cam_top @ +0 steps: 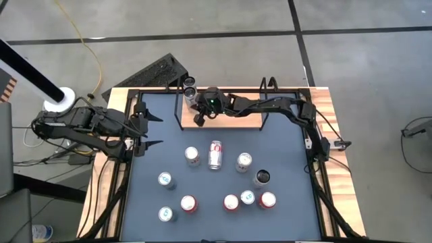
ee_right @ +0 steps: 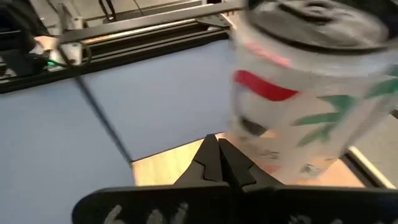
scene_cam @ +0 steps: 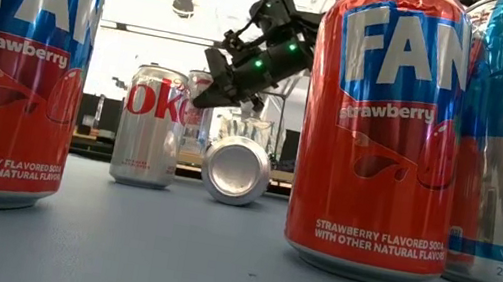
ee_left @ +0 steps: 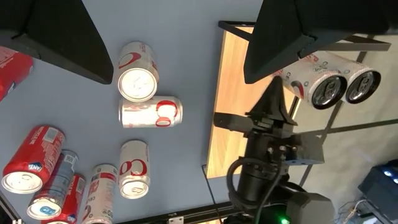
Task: Place canned beverage on shelf
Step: Put the bottom white and pink soda can aligned with the other white and pink soda can on the shelf
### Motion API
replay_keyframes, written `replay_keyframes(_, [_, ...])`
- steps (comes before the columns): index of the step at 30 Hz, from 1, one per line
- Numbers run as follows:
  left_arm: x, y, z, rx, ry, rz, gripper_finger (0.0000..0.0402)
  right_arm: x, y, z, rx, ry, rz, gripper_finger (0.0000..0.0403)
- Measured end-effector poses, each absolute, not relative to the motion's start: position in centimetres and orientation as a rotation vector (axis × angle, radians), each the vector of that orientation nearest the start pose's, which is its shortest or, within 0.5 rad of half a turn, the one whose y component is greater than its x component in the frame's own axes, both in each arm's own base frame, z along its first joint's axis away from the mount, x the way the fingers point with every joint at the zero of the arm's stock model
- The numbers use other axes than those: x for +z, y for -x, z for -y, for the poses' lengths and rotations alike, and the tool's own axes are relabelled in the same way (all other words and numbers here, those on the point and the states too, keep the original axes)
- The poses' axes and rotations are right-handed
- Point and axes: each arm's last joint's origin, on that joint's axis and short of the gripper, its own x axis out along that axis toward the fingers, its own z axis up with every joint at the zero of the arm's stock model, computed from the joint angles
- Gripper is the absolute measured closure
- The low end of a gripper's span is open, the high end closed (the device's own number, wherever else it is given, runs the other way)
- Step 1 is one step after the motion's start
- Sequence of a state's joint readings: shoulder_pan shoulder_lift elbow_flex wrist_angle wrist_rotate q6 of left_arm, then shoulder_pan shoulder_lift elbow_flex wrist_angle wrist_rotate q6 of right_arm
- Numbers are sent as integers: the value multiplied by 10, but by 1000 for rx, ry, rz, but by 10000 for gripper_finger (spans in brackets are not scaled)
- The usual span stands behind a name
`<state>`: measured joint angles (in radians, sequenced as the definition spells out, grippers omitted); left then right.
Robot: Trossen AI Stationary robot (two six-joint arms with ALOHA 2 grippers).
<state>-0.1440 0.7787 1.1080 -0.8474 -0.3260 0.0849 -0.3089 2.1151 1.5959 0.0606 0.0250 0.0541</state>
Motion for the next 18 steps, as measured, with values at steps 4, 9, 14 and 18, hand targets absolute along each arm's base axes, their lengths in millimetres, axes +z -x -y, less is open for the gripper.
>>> replay_keyframes(4, [378,-127,9,156,-203,-512,50,216,-464,143,-325,-114,-460,403])
replay_keyframes(9, [378,-127,9,157,-201,-512,50,217,-462,150,-343,-115,-445,403])
replay_keyframes(14, [378,-127,9,156,-201,-512,50,220,-460,159,-361,-116,-418,403])
replay_keyframes(18, [378,-127,9,156,-201,-512,50,220,-461,159,-361,-113,-413,403])
